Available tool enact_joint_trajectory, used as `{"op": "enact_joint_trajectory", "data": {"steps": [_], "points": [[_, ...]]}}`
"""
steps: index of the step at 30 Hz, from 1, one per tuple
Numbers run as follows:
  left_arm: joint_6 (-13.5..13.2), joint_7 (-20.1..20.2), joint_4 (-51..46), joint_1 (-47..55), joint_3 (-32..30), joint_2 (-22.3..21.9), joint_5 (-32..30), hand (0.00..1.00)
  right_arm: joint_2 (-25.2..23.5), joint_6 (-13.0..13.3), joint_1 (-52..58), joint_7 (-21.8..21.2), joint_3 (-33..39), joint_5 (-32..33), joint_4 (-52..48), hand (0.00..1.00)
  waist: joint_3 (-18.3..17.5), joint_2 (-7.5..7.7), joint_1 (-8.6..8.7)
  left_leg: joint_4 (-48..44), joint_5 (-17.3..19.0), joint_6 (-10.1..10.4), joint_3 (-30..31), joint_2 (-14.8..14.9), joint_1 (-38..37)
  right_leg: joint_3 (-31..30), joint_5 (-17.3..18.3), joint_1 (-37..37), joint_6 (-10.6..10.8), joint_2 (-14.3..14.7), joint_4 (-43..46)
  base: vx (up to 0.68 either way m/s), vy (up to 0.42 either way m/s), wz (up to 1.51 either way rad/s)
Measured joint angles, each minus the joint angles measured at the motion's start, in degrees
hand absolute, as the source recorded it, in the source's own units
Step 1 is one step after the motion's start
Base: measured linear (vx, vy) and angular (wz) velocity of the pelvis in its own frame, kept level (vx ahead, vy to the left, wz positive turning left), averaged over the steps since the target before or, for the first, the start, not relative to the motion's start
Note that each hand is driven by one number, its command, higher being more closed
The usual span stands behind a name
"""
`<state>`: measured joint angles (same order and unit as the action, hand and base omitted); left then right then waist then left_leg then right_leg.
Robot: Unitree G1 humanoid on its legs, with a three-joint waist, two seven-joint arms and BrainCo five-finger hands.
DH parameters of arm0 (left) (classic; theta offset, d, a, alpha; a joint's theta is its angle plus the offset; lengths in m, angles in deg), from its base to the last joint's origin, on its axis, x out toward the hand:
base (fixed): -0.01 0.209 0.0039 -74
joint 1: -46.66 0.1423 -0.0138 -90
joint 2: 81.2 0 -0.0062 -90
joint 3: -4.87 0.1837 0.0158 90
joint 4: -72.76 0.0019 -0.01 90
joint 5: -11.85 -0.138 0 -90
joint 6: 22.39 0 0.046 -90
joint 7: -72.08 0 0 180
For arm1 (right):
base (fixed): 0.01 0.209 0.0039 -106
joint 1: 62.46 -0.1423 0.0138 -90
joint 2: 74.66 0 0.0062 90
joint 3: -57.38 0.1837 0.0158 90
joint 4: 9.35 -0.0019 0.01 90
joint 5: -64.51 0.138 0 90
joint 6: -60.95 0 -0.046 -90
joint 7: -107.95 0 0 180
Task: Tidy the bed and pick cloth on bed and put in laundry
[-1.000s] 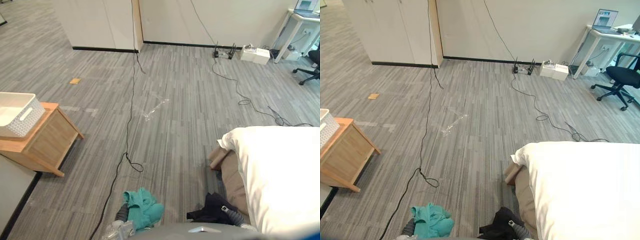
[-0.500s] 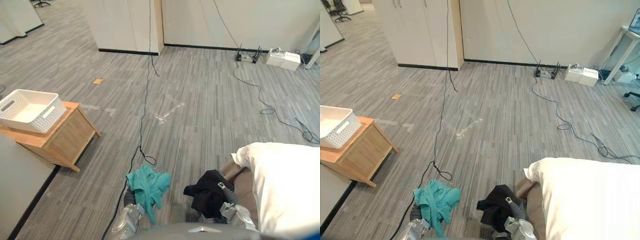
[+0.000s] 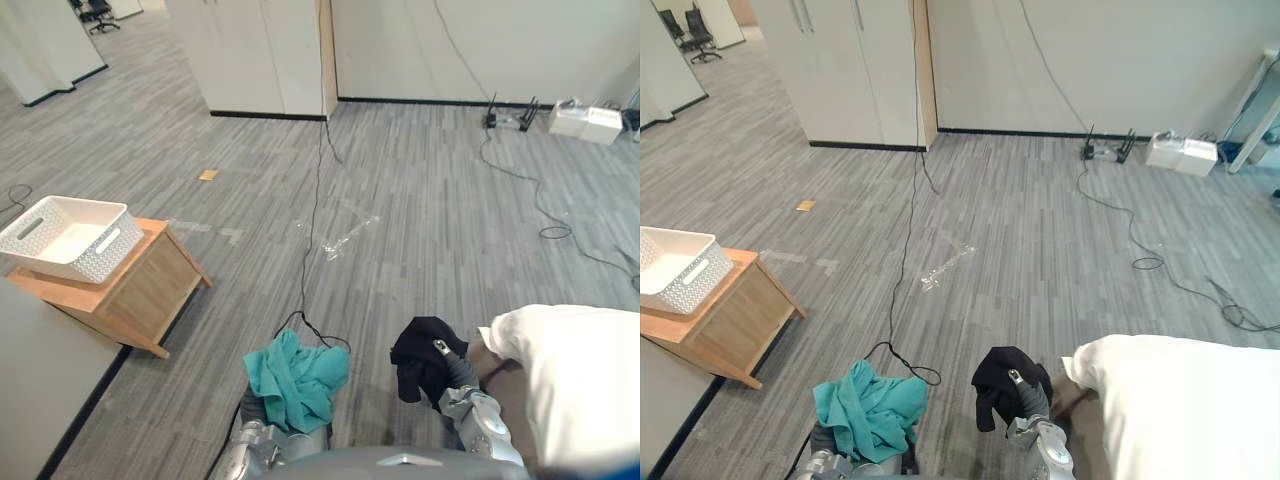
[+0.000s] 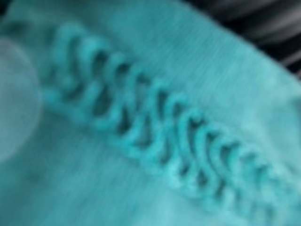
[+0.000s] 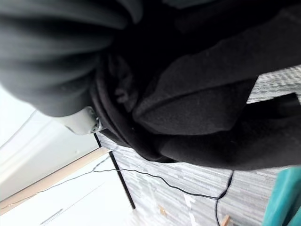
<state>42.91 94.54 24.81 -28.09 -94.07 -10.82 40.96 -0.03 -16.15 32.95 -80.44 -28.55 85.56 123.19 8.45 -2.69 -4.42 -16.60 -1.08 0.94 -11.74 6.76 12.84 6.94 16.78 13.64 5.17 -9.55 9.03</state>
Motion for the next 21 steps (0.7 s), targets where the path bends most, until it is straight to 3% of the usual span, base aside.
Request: {"op": "enact_joint_trajectory", "data": {"steps": [2, 3, 6, 7, 9, 10, 11, 12, 13, 14, 16, 19, 21], "points": [[-0.5, -0.2, -0.5, 0.4, -0.4, 0.6, 1.6, 1.0, -1.3, 0.5, 0.3, -0.5, -0.2, -0.8, -0.3, 1.0, -0.9, 3.19, -0.04, -1.3, 3.5, -0.8, -2.5, -2.6, 0.6, -0.1, -0.5, 0.8, 0.0, -2.7, -1.2, 0.4, 0.232, 0.05], [-0.6, -0.3, -0.3, -0.4, -0.3, 0.9, 1.8, 1.0, -2.0, 1.5, 0.0, -0.6, -0.1, -1.8, -0.6, 1.0, -0.8, 3.98, -0.23, -4.2, 5.7, -2.3, -2.9, -2.8, 1.8, -0.6, -2.5, 0.8, 0.6, -3.1, -1.2, 0.39, 0.195, 0.06], [-0.5, -0.3, -0.2, -0.9, 0.6, 0.2, 1.8, 1.0, -2.4, 1.8, 0.3, -0.6, 0.0, -2.5, -0.4, 1.0, -1.1, 3.7, -1.68, -4.7, 9.1, -3.8, -4.4, -3.9, -0.7, -3.2, -6.9, 0.8, 2.6, -4.6, 1.3, 0.35, 0.21, -0.14], [-0.5, -0.3, 0.0, -0.8, 1.6, 0.4, 1.8, 1.0, -2.4, 1.9, 0.5, -0.6, 0.2, -3.5, -0.4, 1.0, -1.3, 3.54, -1.64, -3.2, 9.7, -4.1, -4.6, -4.9, -2.7, -4.1, -8.0, 0.0, 4.2, -5.5, 4.7, 0.41, 0.241, -0.03], [-0.5, -0.3, 1.5, -0.7, 5.7, 2.2, 1.8, 1.0, -2.3, 2.5, 1.5, -0.9, 1.5, -4.5, 1.5, 1.0, -3.0, 3.81, -1.06, 1.0, 10.7, -4.8, -4.1, -7.6, -6.8, -7.0, -11.9, -6.0, 7.3, -7.0, 19.8, 0.42, 0.217, 0.23], [-0.4, -0.3, 3.1, -1.5, 7.3, 2.9, 1.5, 1.0, -2.2, 2.5, 1.4, -1.0, 2.0, -4.5, 3.2, 1.0, -3.1, 3.74, -0.55, 3.2, 10.9, -5.1, -3.3, -8.7, -9.8, -8.6, -17.7, -10.6, 8.6, -7.3, 29.8, 0.37, 0.151, 0.29], [-0.4, -0.3, 4.3, -2.4, 8.1, 3.7, 1.1, 1.0, -2.2, 2.5, 1.3, -1.2, 2.0, -4.5, 4.6, 1.0, -2.7, 3.95, -0.03, 4.5, 11.2, -5.4, -2.8, -9.1, -12.4, -9.3, -19.9, -14.0, 9.1, -7.4, 38.6, 0.38, 0.106, 0.38], [-0.1, -0.4, 5.4, -2.4, 9.0, 4.8, 0.8, 1.0, -2.1, 2.5, 1.5, -1.6, 1.7, -4.5, 6.1, 1.0, -2.3, 3.86, 0.66, 5.1, 11.6, -6.0, -1.6, -9.1, -15.7, -7.6, -18.6, -18.0, 6.7, -7.4, 48.8, 0.31, 0.061, 0.34], [0.4, -0.5, 6.3, -2.1, 9.0, 5.1, 0.6, 1.0, -2.0, 2.5, 2.2, -1.8, 1.3, -4.5, 6.3, 1.0, -2.2, 3.81, 1.4, 6.4, 12.1, -6.2, -1.2, -8.9, -18.6, -5.6, -16.1, -21.2, 3.9, -7.0, 53.4, 0.39, 0.056, 0.3], [0.8, -0.8, 6.6, -2.1, 9.0, 5.3, 0.6, 1.0, -1.9, 2.5, 2.5, -2.0, 0.8, -4.5, 6.3, 1.0, -2.4, 3.9, 1.61, 7.1, 12.4, -6.3, -0.7, -8.7, -20.2, -4.7, -13.9, -23.4, 2.8, -6.1, 54.2, 0.4, 0.007, 0.34], [2.1, -1.6, 6.6, -4.0, 10.4, 6.4, 0.6, 1.0, -1.5, 2.5, 2.3, -2.3, 0.6, -4.3, 6.3, 1.0, -2.3, 4.35, 2.46, 8.2, 12.7, -6.0, 2.2, -7.2, -23.3, -2.0, -7.1, -28.6, 1.0, -2.0, 48.6, 0.41, -0.071, 0.66], [4.4, -1.6, 6.2, -7.0, 10.9, 6.2, 0.9, 1.0, -1.3, 4.5, 2.5, -3.7, 2.9, -2.0, 7.5, 1.0, -1.1, 3.71, 3.65, 8.6, 13.6, -4.7, 6.8, -4.7, -25.6, 1.1, -6.2, -31.3, -0.7, 0.7, 35.1, 0.41, -0.206, 0.98], [5.3, -1.1, 5.8, -7.7, 10.2, 5.8, 1.0, 1.0, -1.7, 9.0, 3.8, -4.9, 3.4, 0.1, 7.1, 1.0, -0.6, 3.56, 4.27, 8.1, 17.2, -1.3, 10.3, -2.9, -27.0, 0.4, -9.0, -30.4, -0.2, 1.4, 17.0, 0.39, -0.297, 0.95]]}}
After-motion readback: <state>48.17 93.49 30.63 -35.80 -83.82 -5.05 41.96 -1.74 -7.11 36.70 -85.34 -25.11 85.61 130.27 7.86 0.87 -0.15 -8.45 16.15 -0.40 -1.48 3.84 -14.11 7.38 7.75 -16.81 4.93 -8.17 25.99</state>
